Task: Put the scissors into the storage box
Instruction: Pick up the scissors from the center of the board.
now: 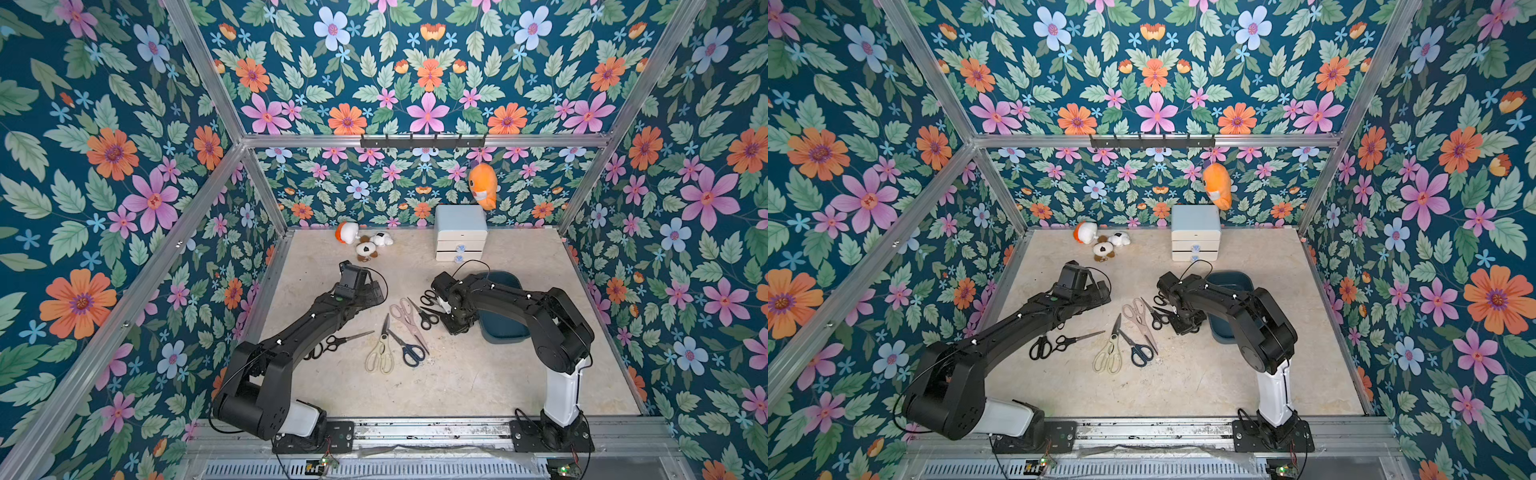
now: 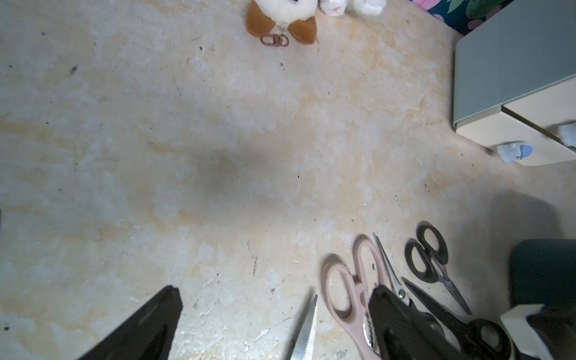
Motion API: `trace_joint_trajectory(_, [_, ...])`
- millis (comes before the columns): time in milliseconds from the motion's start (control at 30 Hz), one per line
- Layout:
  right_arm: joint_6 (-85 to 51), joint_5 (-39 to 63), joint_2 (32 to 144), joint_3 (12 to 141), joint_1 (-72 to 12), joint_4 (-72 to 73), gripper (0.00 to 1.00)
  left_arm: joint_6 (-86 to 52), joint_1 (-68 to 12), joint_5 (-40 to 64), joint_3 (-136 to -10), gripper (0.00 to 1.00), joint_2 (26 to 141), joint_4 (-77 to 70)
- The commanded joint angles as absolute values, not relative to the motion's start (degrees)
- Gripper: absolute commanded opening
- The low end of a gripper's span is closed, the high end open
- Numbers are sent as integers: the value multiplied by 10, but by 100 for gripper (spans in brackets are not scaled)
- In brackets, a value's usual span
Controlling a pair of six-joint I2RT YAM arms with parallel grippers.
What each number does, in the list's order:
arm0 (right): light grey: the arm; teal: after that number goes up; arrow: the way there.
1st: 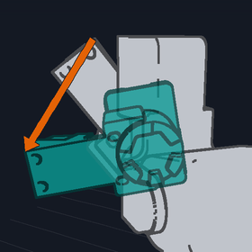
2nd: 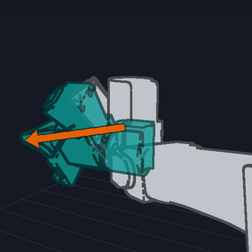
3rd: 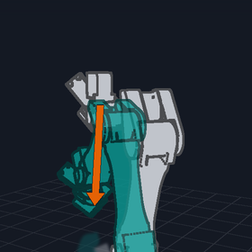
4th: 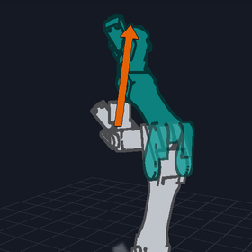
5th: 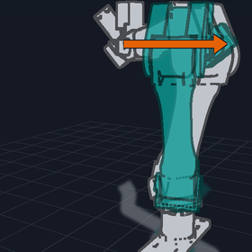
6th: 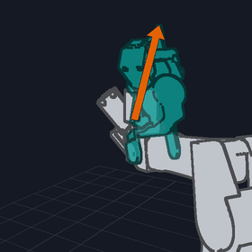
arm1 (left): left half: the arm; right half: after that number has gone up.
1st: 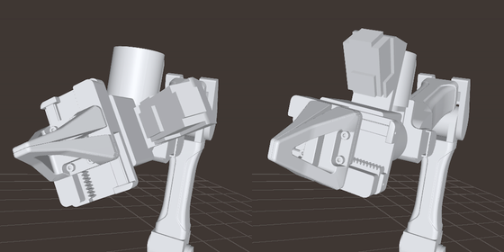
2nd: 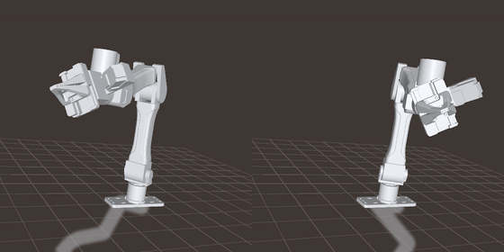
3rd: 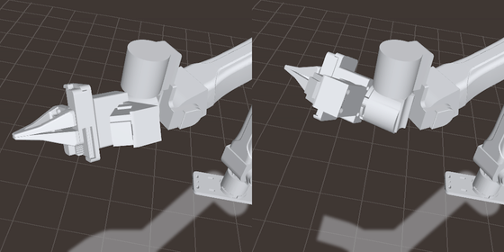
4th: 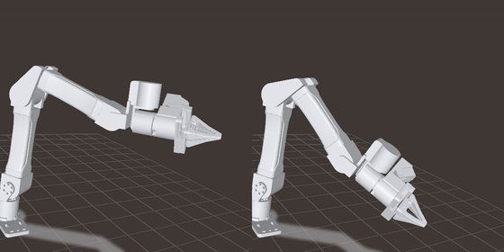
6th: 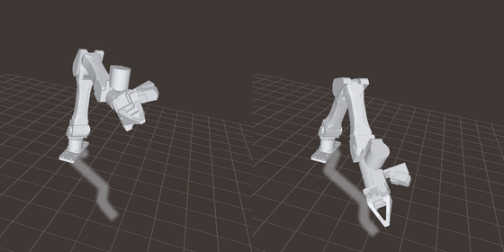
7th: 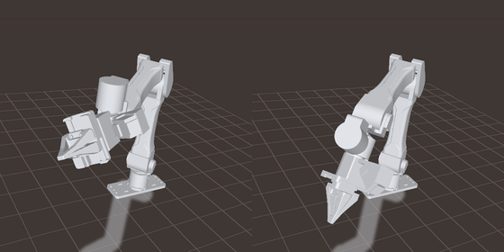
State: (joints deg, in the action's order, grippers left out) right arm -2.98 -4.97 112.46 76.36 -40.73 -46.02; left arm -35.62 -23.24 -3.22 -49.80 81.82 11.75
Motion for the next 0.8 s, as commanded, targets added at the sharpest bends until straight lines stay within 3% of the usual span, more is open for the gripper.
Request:
trace_joint_trajectory(0, [-30, -58, 1133, 762, -410, -456, 23, -354, -232, -42, -497, 99, 815, 126])
trace_joint_trajectory(367, [-21, -54, 1147, 752, -412, -448, 15, -355, -232, -44, -481, 99, 807, 120])
trace_joint_trajectory(567, [-14, -55, 1146, 747, -414, -446, 0, -354, -232, -42, -480, 99, 811, 120])
trace_joint_trajectory(767, [-11, -56, 1135, 746, -417, -440, 0, -353, -232, -40, -482, 99, 815, 116])
